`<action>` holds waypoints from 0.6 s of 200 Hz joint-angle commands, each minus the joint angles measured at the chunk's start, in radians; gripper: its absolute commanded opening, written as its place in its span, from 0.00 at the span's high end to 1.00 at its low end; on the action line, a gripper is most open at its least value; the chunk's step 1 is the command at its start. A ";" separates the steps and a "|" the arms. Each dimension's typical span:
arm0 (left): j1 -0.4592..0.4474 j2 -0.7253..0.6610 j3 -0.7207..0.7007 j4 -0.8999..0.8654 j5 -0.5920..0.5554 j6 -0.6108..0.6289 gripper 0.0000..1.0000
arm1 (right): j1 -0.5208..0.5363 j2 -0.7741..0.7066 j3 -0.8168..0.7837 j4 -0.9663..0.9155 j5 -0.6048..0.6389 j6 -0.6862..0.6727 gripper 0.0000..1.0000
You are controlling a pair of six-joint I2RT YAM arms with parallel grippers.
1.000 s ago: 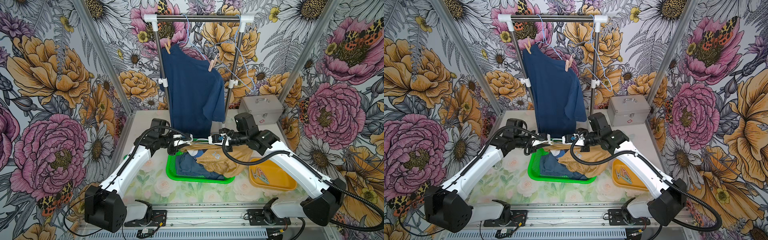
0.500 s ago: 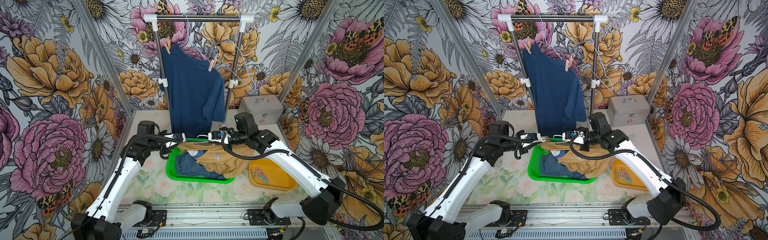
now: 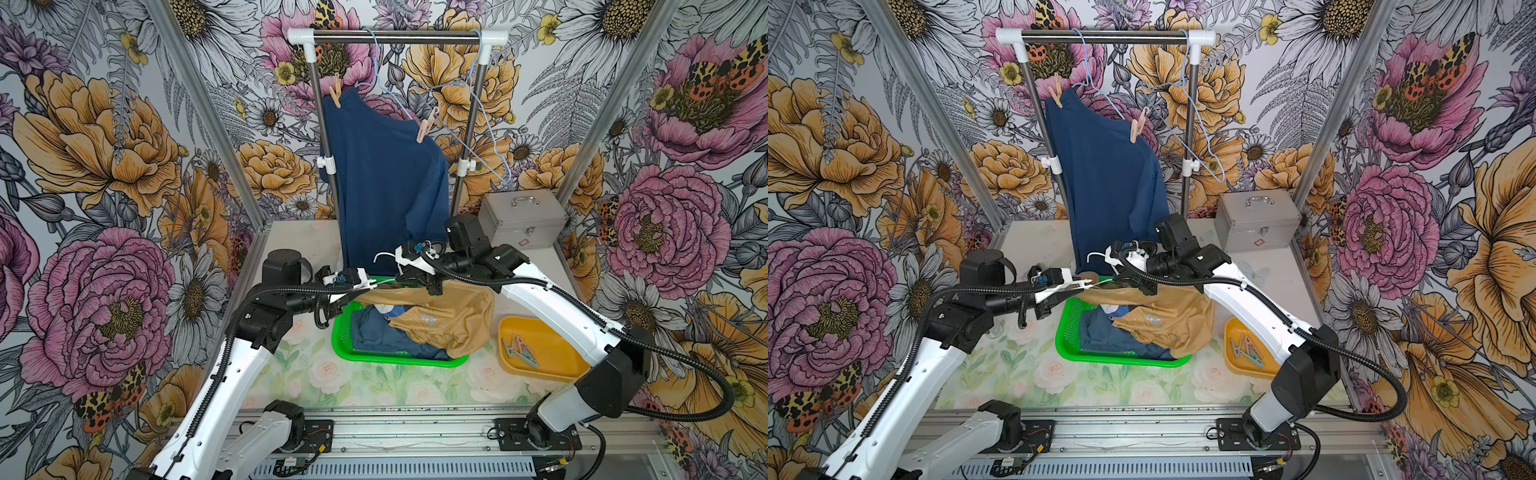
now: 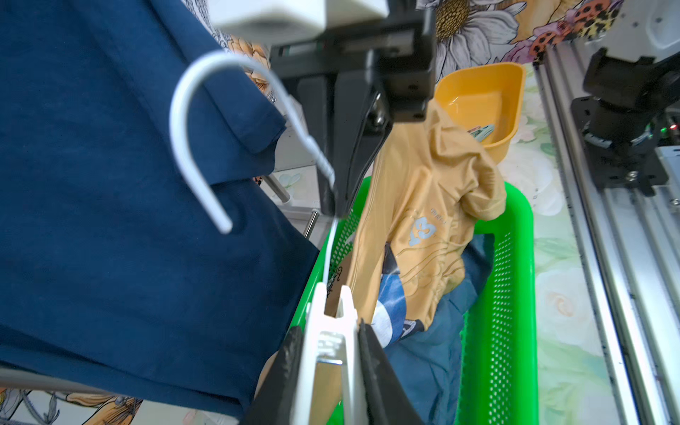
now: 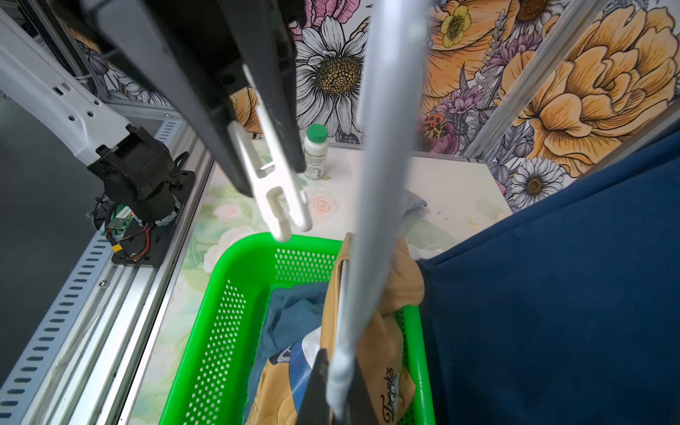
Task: Remove the clothespins securing t-shirts to the hanger
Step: Place the hanger in the basket.
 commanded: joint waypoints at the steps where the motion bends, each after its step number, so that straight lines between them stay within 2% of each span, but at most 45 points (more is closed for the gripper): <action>1: -0.025 -0.041 -0.007 0.014 -0.003 -0.068 0.79 | 0.017 0.014 -0.026 0.103 -0.010 0.130 1.00; 30: -0.035 -0.052 -0.041 0.014 -0.001 -0.109 0.79 | 0.024 -0.016 -0.201 0.361 0.019 0.299 1.00; 47: -0.060 -0.037 -0.051 0.015 -0.013 -0.135 0.79 | 0.024 -0.014 -0.248 0.433 0.076 0.410 1.00; 80: -0.116 0.007 -0.059 0.015 -0.054 -0.160 0.79 | 0.022 -0.007 -0.349 0.537 0.115 0.503 1.00; 99: -0.161 0.032 -0.067 0.015 -0.107 -0.185 0.79 | 0.018 -0.011 -0.453 0.702 0.170 0.594 1.00; 120: -0.201 0.050 -0.084 0.015 -0.132 -0.204 0.79 | 0.017 -0.005 -0.530 0.821 0.178 0.621 1.00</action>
